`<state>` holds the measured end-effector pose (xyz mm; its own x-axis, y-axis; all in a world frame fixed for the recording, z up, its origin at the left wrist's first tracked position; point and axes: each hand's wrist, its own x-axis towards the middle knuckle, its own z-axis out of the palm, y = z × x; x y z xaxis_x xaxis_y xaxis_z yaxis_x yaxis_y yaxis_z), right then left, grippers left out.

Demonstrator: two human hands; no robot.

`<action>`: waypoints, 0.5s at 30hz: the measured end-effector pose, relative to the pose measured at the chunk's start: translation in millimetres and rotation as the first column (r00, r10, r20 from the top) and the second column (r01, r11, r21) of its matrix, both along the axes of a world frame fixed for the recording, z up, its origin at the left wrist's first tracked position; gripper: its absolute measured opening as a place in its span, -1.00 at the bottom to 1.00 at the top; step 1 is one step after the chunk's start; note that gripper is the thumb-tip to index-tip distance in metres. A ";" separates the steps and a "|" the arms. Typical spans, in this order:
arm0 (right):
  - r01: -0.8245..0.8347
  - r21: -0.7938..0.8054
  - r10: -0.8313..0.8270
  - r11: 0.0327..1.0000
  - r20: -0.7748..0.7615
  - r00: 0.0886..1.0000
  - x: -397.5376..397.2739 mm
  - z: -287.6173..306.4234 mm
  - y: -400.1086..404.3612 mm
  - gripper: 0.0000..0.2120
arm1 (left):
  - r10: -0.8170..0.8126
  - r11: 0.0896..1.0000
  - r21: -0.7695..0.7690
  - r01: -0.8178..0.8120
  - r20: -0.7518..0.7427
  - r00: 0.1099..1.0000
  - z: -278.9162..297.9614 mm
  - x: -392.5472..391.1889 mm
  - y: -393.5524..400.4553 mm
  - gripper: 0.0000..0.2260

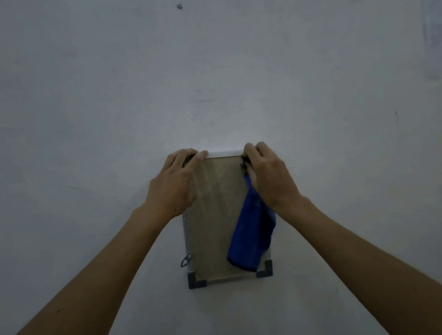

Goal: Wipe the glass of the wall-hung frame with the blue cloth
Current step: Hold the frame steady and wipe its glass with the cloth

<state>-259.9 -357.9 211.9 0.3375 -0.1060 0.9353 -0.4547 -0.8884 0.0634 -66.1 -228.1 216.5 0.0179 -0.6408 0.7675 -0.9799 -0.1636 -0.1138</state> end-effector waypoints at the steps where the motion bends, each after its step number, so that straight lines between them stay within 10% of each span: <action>1: 0.008 0.001 -0.008 1.000 0.010 1.000 0.5 -1.0 -0.7 -0.92 | 0.001 1.000 0.001 -0.001 0.000 1.000 -0.1 0.1 0.3 -0.15; 11: -0.071 0.249 0.210 0.966 -0.597 0.774 -14.8 -132.7 10.9 -0.92 | 0.011 1.000 0.014 -0.011 -0.007 1.000 0.7 -3.9 2.6 -0.15; 15: -0.057 0.382 0.272 0.922 -0.538 0.798 -22.2 -109.1 8.1 -0.95 | 0.007 1.000 0.023 -0.007 -0.010 1.000 0.7 -5.6 3.0 -0.16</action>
